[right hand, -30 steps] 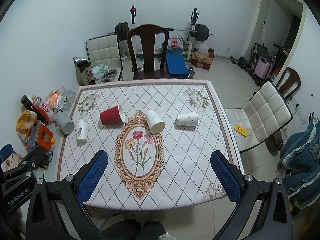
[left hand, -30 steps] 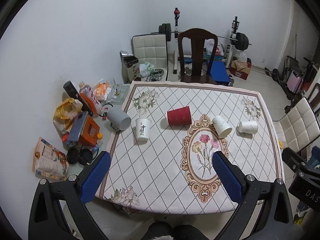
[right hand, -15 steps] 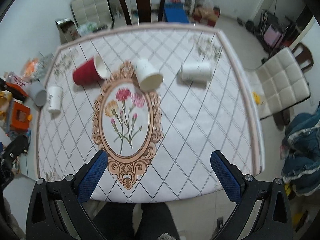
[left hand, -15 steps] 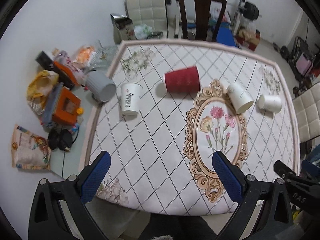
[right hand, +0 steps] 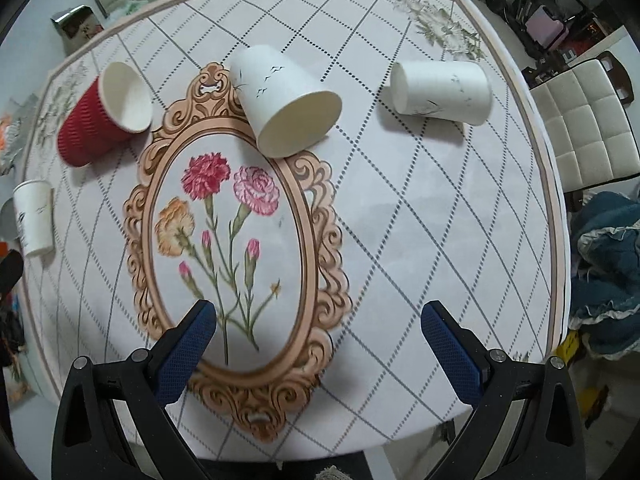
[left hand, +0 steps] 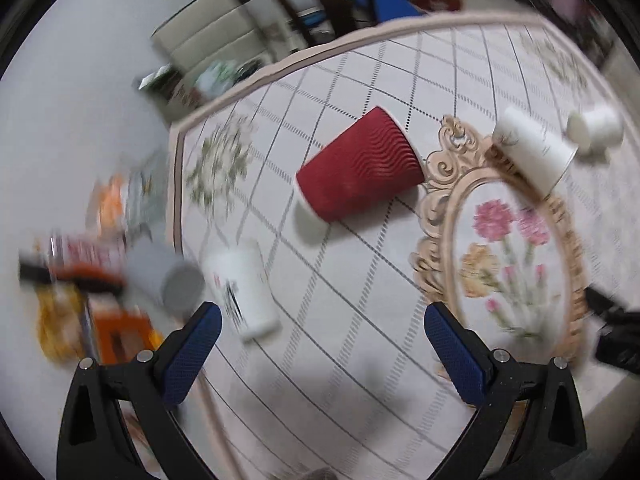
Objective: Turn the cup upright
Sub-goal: 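Move the left tool toward the red cup lying on its side, then close the left gripper around the red cup's body and lift it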
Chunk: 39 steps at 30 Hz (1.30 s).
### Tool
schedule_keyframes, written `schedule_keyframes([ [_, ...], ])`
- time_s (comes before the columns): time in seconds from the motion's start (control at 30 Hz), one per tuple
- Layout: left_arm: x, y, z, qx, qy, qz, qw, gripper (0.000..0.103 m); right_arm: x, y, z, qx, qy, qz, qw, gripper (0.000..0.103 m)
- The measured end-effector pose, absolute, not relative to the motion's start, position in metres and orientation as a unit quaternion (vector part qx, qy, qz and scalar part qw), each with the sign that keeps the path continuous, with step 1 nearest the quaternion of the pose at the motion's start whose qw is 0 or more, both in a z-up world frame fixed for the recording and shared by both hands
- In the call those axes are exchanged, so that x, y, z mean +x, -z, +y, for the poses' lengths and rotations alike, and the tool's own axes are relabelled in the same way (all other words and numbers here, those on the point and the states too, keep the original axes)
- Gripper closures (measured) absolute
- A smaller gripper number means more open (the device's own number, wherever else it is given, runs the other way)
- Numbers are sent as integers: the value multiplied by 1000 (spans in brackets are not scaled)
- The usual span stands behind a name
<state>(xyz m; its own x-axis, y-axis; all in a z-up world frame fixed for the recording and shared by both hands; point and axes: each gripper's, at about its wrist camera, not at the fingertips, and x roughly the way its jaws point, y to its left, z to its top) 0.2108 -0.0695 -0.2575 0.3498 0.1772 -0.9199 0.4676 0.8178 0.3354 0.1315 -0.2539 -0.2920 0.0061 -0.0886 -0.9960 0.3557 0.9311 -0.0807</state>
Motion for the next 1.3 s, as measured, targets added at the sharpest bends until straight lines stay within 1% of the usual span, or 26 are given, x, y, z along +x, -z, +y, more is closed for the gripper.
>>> schedule_keyframes([
  [0.07,224,269,-78,343,113,543,758,0,139,299,-256,101,162,691,697,0],
  [0.2,245,287,-92,421,145,515,732,0,152,317,-264,118,173,701,681,0],
  [0.37,262,304,-111,479,190,496,699,2,163,338,-276,134,184,712,665,0],
  [0.5,270,316,-127,498,224,490,679,2,170,352,-289,144,197,715,655,0],
  [0.57,273,322,-131,505,234,491,671,7,173,357,-295,148,202,716,651,0],
  [0.6,275,326,-134,508,240,492,666,14,175,360,-297,151,205,716,650,0],
  [0.63,277,331,-136,511,243,494,660,18,177,362,-301,152,206,716,649,0],
  [0.77,284,346,-142,526,251,493,646,19,187,376,-316,154,211,716,647,0],
  [0.8,285,349,-143,528,251,493,644,23,189,378,-318,154,212,717,646,0],
  [0.9,288,356,-143,543,250,478,644,24,194,383,-326,155,216,718,644,0],
  [1.03,290,354,-142,539,251,472,652,26,194,393,-326,153,222,718,642,0],
  [1.17,291,352,-142,528,250,473,660,26,190,394,-326,147,227,718,642,0],
  [1.3,289,348,-139,510,249,482,667,26,181,381,-320,142,232,717,641,0],
])
